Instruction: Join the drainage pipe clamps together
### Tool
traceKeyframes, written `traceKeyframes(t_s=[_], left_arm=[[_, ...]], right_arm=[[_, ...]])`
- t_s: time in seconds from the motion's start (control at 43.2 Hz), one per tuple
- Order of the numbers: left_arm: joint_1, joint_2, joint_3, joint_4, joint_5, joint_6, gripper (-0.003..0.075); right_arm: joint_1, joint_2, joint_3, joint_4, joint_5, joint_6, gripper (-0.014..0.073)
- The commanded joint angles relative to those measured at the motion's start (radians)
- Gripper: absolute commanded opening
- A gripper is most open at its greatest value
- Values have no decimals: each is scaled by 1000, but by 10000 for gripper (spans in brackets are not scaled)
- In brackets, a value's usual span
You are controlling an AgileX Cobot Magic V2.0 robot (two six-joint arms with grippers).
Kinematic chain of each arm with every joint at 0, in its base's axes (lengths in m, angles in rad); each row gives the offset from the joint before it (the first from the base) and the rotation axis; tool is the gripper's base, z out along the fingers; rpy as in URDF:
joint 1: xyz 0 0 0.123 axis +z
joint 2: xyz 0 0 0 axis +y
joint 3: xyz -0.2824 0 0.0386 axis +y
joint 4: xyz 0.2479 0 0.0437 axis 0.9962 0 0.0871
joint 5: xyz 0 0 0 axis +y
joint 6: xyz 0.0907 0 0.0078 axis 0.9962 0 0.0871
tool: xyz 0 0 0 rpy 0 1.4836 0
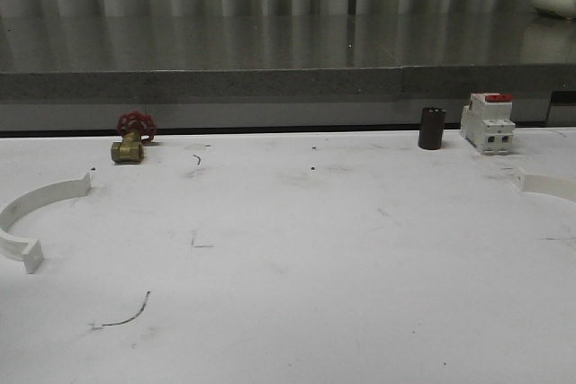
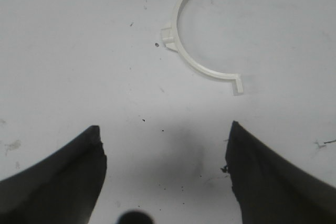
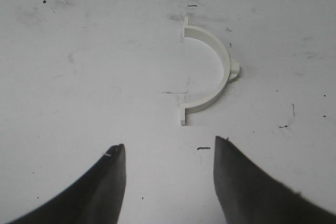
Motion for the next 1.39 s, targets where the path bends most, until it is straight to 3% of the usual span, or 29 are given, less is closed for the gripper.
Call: traceKeyframes(t_s=[0.0,0.486,0.649,1.251,1.367], left_arm=[[-9,70,-72,-1,-19,-2,471],[-7,431,-283,-5,-16,-2,471],[32,523,-336,-107,-2,-6,471],[39,689,-396,-110,-94,-6,470],[39,691,-396,-110,-94,-6,428]], right_arm=[[-8,1,-34,-3,-50,-6,414],[-8,1,-34,-3,-50,-6,414],[-8,1,-34,-3,-50,-6,414],[-8,1,-34,-3,-50,-6,414],[-8,1,-34,-3,-50,-6,414]])
